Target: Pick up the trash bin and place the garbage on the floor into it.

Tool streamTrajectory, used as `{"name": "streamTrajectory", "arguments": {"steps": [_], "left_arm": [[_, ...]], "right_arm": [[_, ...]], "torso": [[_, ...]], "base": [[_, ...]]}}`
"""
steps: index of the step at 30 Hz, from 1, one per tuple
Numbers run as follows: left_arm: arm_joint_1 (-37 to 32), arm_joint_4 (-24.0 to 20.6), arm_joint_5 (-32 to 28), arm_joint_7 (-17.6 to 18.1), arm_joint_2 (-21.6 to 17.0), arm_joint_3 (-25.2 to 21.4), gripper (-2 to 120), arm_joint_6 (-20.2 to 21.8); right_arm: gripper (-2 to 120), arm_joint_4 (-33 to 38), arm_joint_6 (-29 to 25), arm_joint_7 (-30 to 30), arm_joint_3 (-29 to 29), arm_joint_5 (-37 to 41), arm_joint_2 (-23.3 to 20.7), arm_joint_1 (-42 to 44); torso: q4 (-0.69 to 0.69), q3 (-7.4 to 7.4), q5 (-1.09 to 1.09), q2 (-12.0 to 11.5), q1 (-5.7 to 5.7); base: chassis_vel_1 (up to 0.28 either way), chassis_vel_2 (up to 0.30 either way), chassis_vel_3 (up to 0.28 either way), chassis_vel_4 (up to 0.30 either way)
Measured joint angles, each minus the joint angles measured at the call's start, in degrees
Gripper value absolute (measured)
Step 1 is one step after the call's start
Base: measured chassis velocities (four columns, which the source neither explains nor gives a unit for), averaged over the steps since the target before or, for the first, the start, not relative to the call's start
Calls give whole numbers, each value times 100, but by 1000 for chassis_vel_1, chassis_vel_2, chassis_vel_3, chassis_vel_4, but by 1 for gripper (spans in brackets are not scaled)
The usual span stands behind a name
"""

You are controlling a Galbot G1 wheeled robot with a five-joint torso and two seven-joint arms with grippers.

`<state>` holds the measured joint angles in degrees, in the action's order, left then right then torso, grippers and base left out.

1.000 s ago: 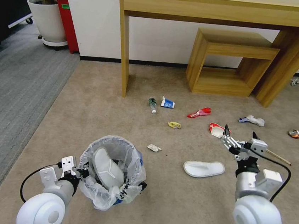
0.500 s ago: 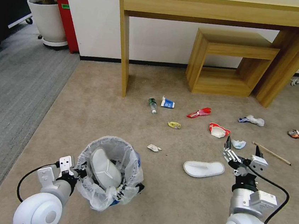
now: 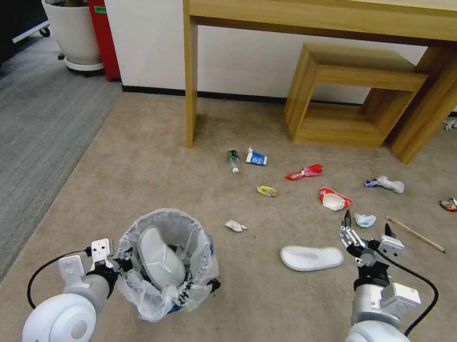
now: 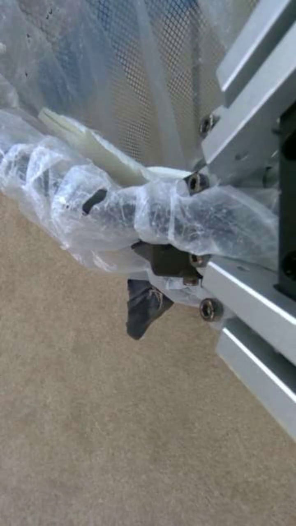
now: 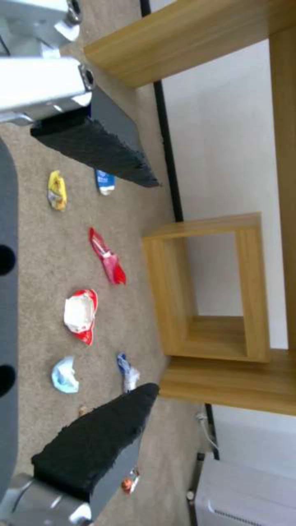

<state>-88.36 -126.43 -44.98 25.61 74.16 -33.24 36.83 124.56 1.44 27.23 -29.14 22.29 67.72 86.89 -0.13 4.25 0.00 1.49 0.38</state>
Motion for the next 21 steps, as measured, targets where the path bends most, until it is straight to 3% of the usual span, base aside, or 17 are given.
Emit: {"name": "streamTrajectory", "arguments": {"steps": [16,21], "left_arm": [[-82,-17,155,-34,186,21,0,-18],[-102,-37,176,-39,196,18,0,-19]], "right_arm": [[91,-46,-112,6,7,21,-97,-37],[98,-50,-186,9,28,10,-88,-42]], "torso": [[0,1,0,0,1],[0,1,0,0,1]], "base": [[-105,102,110,-100],[-42,49,63,-57]]}}
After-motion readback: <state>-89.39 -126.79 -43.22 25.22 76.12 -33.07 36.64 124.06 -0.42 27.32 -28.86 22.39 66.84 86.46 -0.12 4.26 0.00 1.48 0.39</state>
